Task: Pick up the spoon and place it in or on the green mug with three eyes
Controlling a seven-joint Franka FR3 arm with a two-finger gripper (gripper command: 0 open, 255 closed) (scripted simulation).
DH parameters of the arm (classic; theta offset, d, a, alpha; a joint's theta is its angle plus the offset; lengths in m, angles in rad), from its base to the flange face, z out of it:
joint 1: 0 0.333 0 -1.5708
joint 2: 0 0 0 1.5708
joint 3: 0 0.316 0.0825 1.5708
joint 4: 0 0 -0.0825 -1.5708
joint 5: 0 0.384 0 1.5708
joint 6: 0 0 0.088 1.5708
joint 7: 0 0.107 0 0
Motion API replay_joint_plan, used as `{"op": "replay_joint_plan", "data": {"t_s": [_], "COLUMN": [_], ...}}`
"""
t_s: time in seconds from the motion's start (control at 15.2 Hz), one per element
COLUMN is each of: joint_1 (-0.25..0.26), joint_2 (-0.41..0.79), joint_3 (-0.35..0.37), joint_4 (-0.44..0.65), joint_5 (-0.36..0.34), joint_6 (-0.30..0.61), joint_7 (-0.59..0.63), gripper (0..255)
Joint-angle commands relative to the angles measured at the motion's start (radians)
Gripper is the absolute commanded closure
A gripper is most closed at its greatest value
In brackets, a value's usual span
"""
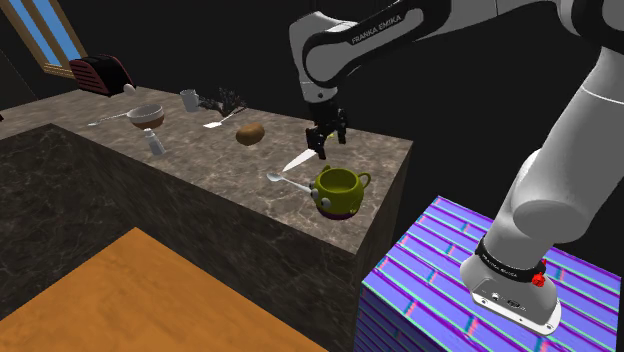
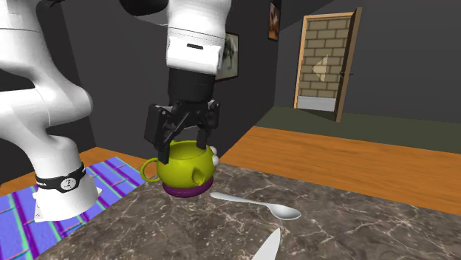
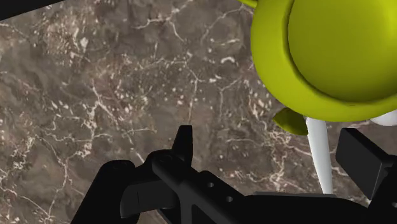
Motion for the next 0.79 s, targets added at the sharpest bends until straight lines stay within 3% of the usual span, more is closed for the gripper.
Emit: {"op": "replay_joint_plan", "data": {"t_s": [0.0, 0.59, 0.73], "joint_1": [0.012, 0.090, 0.096], "joint_2": [0.080, 0.464, 0.488], "joint_3": [0.015, 0.044, 0.043], "joint_4": [0.064, 0.436, 0.450], "joint_5": [-0.013, -0.087, -0.091], "joint_6": [0.002, -0.052, -0.045], "joint_7": [0.030, 0.138, 0.143], "gripper": [0, 0, 0]}}
